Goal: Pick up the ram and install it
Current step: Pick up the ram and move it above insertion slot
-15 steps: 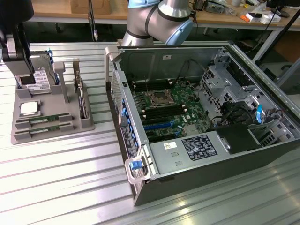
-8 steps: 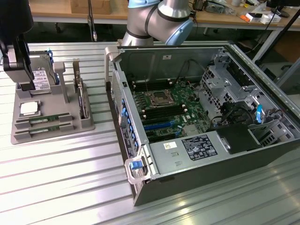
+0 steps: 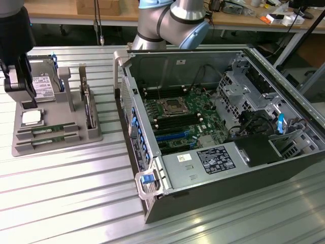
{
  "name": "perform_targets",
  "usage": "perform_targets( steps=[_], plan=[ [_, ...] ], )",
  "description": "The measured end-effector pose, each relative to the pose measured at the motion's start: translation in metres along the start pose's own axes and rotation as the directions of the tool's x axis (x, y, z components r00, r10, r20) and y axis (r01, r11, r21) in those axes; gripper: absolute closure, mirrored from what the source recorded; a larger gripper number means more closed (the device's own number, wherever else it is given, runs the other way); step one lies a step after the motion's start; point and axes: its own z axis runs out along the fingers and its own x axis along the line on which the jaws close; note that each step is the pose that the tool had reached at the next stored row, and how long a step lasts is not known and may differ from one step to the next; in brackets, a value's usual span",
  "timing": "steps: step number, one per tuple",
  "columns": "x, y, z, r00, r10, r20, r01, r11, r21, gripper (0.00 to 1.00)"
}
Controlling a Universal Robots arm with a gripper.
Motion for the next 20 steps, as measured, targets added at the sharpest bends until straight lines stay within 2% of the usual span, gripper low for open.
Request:
perform_targets(
  steps=[10,11,15,20],
  plan=[
    [0.0,0.003,0.0229,1.0,-0.001,-0.0001,0.001,1.0,-0.0001,0.64],
    [0.001,0.0019,0.0287,1.0,-0.001,-0.0001,0.001,1.0,0.0,0.64],
    [0.002,-0.005,0.0401,1.0,-0.001,0.0001,0.001,1.0,0.0002,0.64],
    [0.003,-0.0065,0.0501,1.0,-0.001,0.0,0.001,1.0,0.0,0.64]
  ],
)
